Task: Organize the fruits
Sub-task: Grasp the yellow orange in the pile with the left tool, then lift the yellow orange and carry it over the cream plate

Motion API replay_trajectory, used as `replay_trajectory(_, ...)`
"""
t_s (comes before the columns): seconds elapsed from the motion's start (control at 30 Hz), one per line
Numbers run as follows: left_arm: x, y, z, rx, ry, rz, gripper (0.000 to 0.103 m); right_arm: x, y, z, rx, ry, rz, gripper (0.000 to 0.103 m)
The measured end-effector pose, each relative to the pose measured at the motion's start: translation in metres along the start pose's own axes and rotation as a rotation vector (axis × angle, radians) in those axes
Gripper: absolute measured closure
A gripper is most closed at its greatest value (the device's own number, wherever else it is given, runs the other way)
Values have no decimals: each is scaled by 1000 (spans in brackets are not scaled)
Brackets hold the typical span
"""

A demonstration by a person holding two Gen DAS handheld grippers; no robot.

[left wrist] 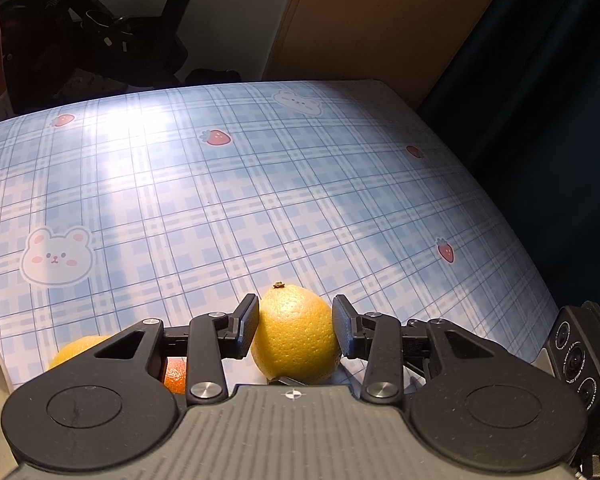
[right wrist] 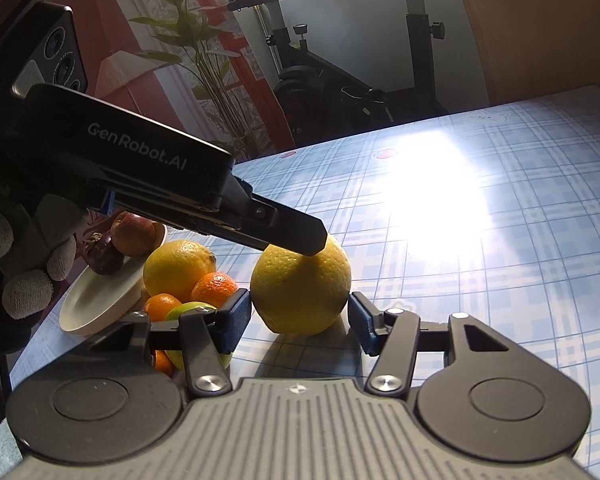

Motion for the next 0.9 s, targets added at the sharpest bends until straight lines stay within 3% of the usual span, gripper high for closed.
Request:
replay_trajectory(0.47,15,-6,-8,-26,-62,15,61,13,5,-12,34,-44,35,47)
replay_trajectory(0.9,88,18,1,3,-161,-74,61,6,77,-23,163,-28,-31,47)
Point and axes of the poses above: each gripper's, at about its wrist camera, not at the fingertips, and x roughly against the way its jaws point, y to its left, z to its underside, the point moved 5 cm from there along -x, roughly the way its jaws point, and after that the axes turned 14 degrees about -x, right-handed, at the moved point
